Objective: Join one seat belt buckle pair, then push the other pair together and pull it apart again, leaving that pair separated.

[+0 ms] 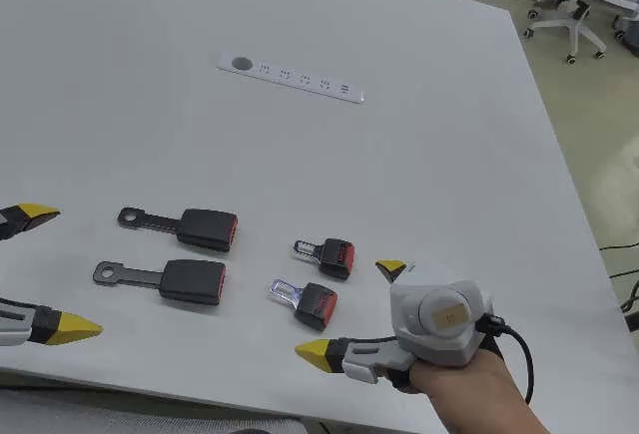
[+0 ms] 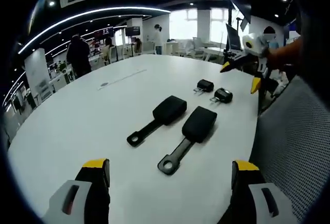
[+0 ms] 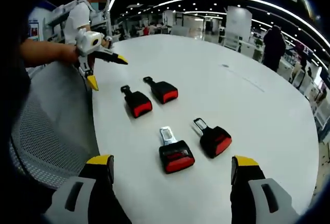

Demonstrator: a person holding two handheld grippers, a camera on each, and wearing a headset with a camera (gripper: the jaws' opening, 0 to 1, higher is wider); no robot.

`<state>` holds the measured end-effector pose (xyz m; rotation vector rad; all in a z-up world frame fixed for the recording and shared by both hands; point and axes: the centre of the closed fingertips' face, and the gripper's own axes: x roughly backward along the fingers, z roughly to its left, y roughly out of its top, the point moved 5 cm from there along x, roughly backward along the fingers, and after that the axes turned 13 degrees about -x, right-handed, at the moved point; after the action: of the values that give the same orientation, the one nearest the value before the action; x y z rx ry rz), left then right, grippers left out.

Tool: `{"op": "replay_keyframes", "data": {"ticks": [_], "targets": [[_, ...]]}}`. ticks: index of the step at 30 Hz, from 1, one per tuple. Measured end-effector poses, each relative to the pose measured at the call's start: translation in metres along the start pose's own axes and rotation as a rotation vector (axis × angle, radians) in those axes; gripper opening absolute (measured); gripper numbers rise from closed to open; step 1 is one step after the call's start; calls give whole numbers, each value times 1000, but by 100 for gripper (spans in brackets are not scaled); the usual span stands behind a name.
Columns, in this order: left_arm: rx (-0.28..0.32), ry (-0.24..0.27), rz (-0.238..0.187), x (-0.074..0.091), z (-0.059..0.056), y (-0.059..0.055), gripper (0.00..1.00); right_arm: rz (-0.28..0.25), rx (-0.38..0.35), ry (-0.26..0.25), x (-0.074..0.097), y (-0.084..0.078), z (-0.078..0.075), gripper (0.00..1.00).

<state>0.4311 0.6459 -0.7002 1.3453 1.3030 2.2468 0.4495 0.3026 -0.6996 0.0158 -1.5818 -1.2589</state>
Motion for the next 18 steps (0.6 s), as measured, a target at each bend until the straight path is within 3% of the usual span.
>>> {"op": "replay_keyframes", "data": {"ticks": [18], "targets": [[-19,-13,12,-2,-3,-3,100,-4,15,-14,5,3,-3,99]]}}
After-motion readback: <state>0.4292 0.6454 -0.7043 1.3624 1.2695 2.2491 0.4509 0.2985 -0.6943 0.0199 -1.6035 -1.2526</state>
